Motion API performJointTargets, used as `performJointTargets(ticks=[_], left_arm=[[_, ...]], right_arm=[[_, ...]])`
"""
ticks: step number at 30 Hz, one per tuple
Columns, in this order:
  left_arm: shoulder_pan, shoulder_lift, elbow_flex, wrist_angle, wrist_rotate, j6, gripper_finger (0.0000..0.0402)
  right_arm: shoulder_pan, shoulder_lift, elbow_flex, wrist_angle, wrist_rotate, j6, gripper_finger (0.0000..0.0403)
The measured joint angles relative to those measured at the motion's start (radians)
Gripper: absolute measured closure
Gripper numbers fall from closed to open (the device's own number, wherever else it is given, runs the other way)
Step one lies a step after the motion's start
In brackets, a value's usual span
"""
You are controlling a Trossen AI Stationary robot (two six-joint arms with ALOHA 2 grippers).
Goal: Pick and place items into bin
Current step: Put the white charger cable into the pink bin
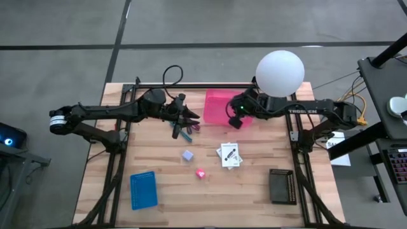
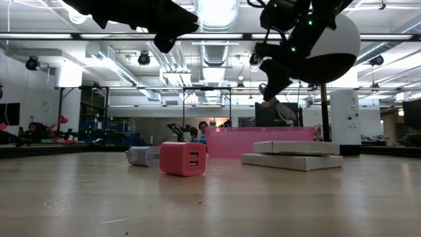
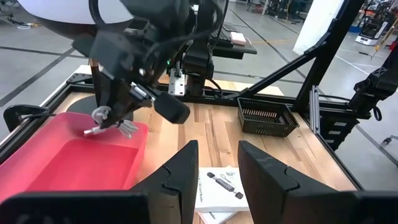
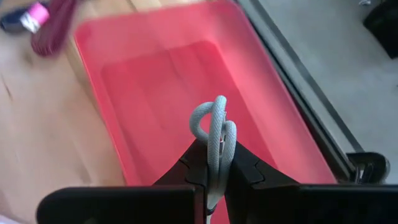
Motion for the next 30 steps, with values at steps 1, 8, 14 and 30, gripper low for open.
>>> performJointTargets(ticks=[1, 8, 14, 30], left_arm=[[0.0, 0.0, 0.0, 0.0, 0.0, 0.0, 0.0305], [0.0, 0.0, 0.0, 0.0, -0.003, 0.0, 0.0305], [0.0, 0.0, 0.0, 0.0, -0.003, 0.0, 0.0305], [0.0, 0.0, 0.0, 0.001, -0.004, -0.001, 0.0305]], right_arm=[[0.0, 0.0, -0.011, 0.0, 0.001, -0.008, 0.039], [-0.001, 0.001, -0.067, 0.017, 0.01, -0.021, 0.039], [-0.002, 0.001, -0.086, 0.056, 0.011, -0.047, 0.039], [-0.001, 0.001, -0.125, 0.058, 0.011, -0.06, 0.0349]])
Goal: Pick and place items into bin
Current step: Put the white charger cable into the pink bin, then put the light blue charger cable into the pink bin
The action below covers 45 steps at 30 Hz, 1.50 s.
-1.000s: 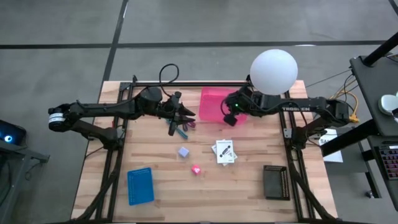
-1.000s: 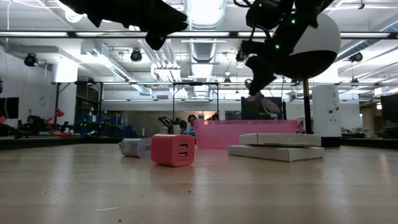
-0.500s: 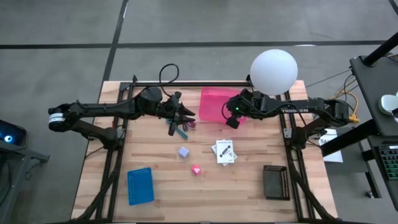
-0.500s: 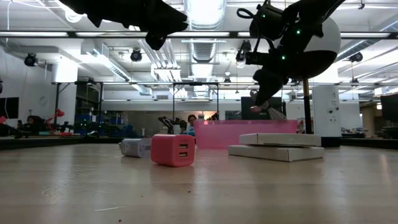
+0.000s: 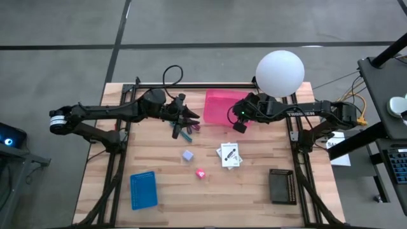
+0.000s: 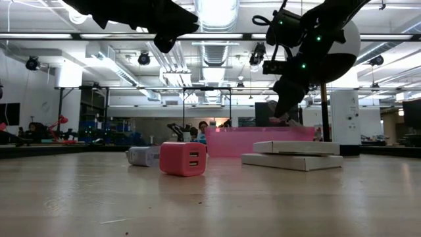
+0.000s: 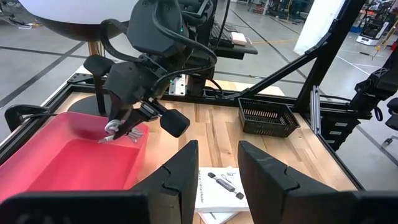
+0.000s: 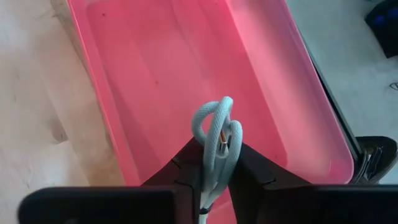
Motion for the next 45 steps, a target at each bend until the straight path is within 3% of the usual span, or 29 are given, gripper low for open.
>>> performJointTargets(ticks=[11, 33, 38, 45], left_arm=[[0.0, 0.0, 0.0, 0.0, 0.0, 0.0, 0.0305], [0.0, 0.001, 0.0, -0.062, -0.006, 0.003, 0.0305], [0.0, 0.001, 0.0, -0.196, -0.06, 0.012, 0.0305], [0.0, 0.046, -0.001, -0.403, -0.222, 0.081, 0.0305]], right_arm=[[0.0, 0.0, 0.001, 0.01, 0.0, 0.029, 0.0313], [0.001, 0.0, 0.003, 0.01, -0.002, 0.113, 0.0316], [0.001, 0.0, 0.003, 0.01, -0.004, 0.162, 0.0323], [0.001, -0.001, 0.003, 0.016, -0.051, 0.222, 0.0324]])
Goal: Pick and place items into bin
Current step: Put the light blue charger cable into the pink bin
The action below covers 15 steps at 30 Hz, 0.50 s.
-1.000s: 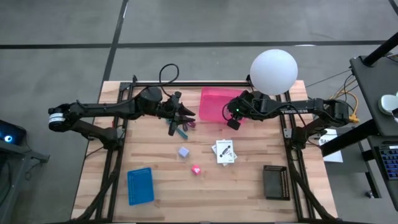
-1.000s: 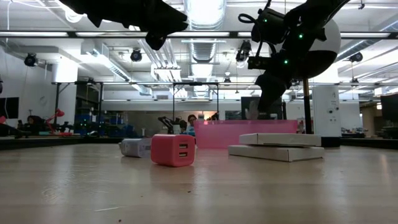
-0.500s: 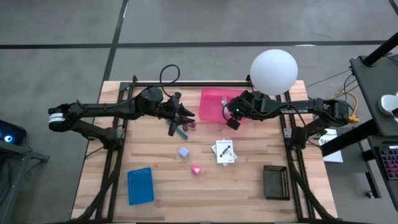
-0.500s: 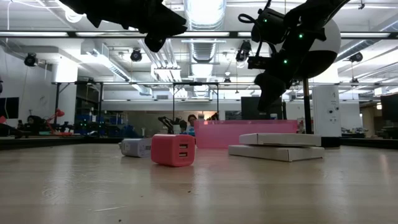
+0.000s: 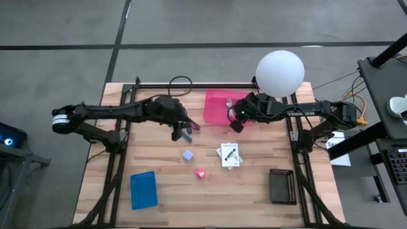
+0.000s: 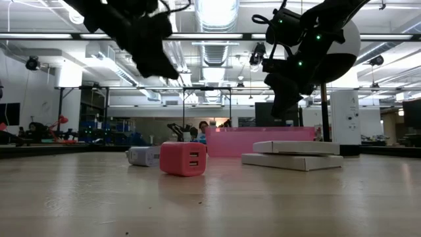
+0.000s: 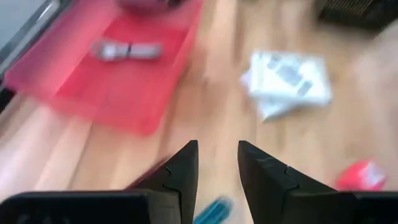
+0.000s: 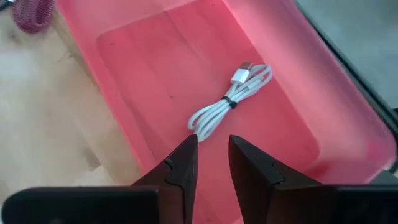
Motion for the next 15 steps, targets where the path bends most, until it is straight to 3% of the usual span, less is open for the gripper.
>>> performJointTargets(ticks=[8, 15], left_arm=[[-0.001, 0.107, 0.003, -0.071, 0.008, 0.217, 0.0305], [-0.001, 0.223, 0.043, -0.187, 0.082, 0.264, 0.03]], right_arm=[[0.005, -0.013, 0.0, 0.009, -0.012, 0.04, 0.0319], [0.019, -0.025, 0.0, 0.036, -0.011, 0.048, 0.0329]])
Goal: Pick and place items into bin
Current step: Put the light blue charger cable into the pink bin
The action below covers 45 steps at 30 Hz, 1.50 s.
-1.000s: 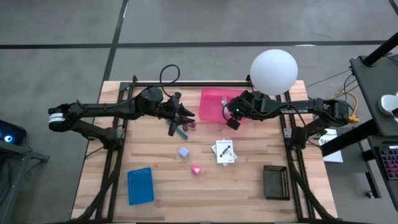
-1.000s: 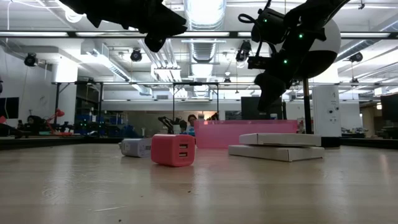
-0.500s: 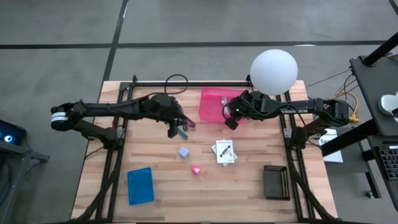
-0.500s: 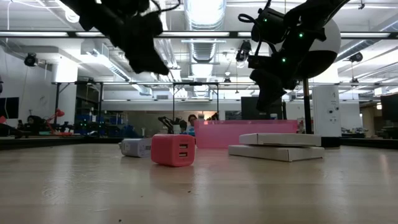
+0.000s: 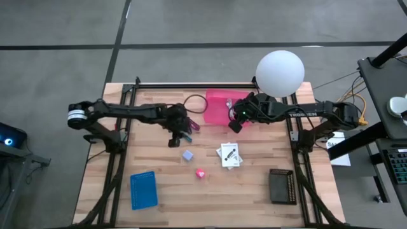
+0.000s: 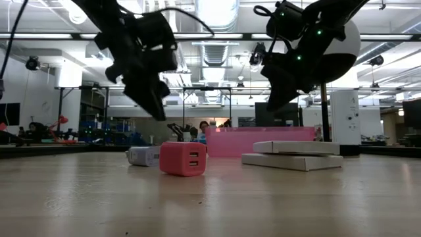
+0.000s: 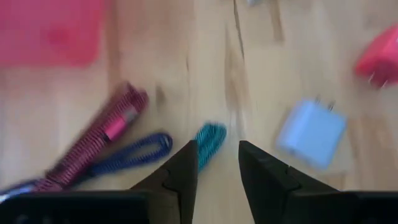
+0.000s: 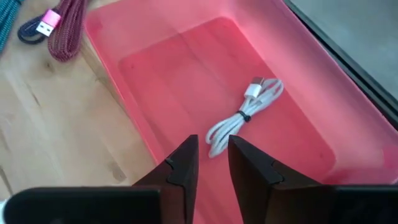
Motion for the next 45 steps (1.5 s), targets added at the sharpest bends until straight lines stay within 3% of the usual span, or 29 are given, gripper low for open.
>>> performJointTargets(ticks=[8, 15, 22, 39, 45], left_arm=[[0.001, 0.106, 0.026, -0.077, -0.036, 0.076, 0.0211], [0.001, 0.118, 0.037, -0.075, -0.167, 0.144, 0.0155], [0.001, 0.126, 0.034, -0.087, -0.178, 0.23, 0.0153], [0.008, 0.244, 0.04, -0.113, -0.177, 0.204, 0.0153], [0.013, 0.239, 0.038, -0.116, -0.175, 0.211, 0.0183]], right_arm=[[0.005, -0.009, 0.0, 0.016, 0.002, 0.014, 0.033], [0.005, -0.009, 0.0, 0.019, 0.002, 0.042, 0.033], [0.005, -0.009, 0.0, 0.018, 0.002, 0.041, 0.033], [0.004, -0.009, 0.0, 0.018, 0.003, 0.044, 0.033], [0.004, -0.009, 0.0, 0.018, 0.003, 0.044, 0.033]])
